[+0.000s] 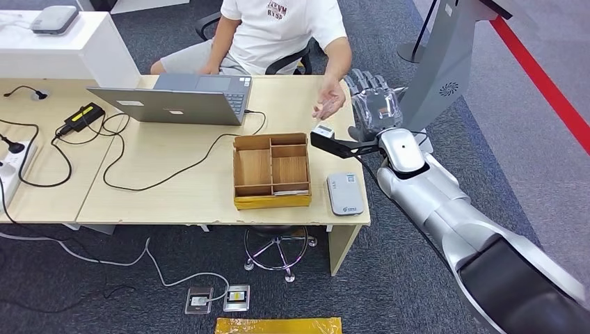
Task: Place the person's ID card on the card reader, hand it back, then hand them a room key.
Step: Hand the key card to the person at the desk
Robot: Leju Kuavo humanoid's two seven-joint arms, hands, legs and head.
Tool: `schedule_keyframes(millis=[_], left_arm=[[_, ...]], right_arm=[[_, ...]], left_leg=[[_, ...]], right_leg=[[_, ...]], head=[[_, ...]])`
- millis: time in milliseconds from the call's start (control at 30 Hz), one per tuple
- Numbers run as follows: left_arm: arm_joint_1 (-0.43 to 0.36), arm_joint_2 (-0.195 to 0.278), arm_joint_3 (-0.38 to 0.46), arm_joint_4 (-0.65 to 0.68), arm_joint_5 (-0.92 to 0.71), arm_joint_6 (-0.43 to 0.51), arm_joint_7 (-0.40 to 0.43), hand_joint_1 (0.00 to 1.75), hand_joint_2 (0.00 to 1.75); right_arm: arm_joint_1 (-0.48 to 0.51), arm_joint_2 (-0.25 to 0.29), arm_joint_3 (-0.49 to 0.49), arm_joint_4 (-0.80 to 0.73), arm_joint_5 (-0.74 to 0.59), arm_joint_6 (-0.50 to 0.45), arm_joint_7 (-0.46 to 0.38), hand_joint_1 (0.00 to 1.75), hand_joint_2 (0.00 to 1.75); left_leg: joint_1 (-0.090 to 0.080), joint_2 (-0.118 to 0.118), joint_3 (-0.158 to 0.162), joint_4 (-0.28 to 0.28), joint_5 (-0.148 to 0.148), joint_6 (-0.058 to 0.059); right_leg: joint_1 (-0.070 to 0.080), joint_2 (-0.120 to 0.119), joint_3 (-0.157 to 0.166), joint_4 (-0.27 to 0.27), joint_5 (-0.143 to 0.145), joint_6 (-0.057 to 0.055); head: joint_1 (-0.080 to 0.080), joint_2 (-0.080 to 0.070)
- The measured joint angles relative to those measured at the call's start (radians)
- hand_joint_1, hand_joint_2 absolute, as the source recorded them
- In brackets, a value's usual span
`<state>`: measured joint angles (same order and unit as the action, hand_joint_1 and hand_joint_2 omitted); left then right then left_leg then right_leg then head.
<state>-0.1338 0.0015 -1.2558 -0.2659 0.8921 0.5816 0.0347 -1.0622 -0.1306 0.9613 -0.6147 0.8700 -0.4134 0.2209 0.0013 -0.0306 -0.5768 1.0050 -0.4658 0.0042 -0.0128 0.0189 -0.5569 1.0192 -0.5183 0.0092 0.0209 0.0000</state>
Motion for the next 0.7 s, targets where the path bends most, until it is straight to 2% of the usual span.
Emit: schedule_keyframes(millis=[233, 433, 567, 700], left_arm=[[0.0, 0.0, 0.0, 0.0, 0.0, 0.006, 0.0, 0.0, 0.0], [0.001, -0.001, 0.0, 0.0, 0.003, 0.015, 0.0, 0.0, 0.0], [0.001, -0.002, 0.0, 0.0, 0.01, 0.023, 0.0, 0.0, 0.0], [0.001, -0.001, 0.0, 0.0, 0.014, 0.021, 0.0, 0.0, 0.0]], right_arm=[[0.0, -0.005, -0.001, 0.009, -0.006, -0.035, 0.001, 0.0, 1.75], [0.004, -0.032, -0.014, -0.001, -0.049, -0.078, 0.001, 0.0, 1.75], [0.032, -0.054, -0.043, -0.04, -0.154, -0.075, -0.028, 0.0, 1.75], [0.083, -0.08, -0.069, -0.124, -0.309, -0.011, -0.069, 0.0, 1.75]], left_leg=[[0.0, 0.0, 0.0, 0.0, 0.0, 0.0], [0.0, 0.0, 0.0, 0.0, 0.0, 0.0], [0.0, 0.0, 0.0, 0.0, 0.0, 0.0], [0.0, 0.0, 0.0, 0.0, 0.0, 0.0]], right_leg=[[0.0, 0.0, 0.0, 0.0, 0.0, 0.0], [0.0, 0.0, 0.0, 0.0, 0.0, 0.0], [0.0, 0.0, 0.0, 0.0, 0.0, 0.0], [0.0, 0.0, 0.0, 0.0, 0.0, 0.0]], head=[[0.0, 0.0], [0.0, 0.0], [0.0, 0.0], [0.0, 0.0]])
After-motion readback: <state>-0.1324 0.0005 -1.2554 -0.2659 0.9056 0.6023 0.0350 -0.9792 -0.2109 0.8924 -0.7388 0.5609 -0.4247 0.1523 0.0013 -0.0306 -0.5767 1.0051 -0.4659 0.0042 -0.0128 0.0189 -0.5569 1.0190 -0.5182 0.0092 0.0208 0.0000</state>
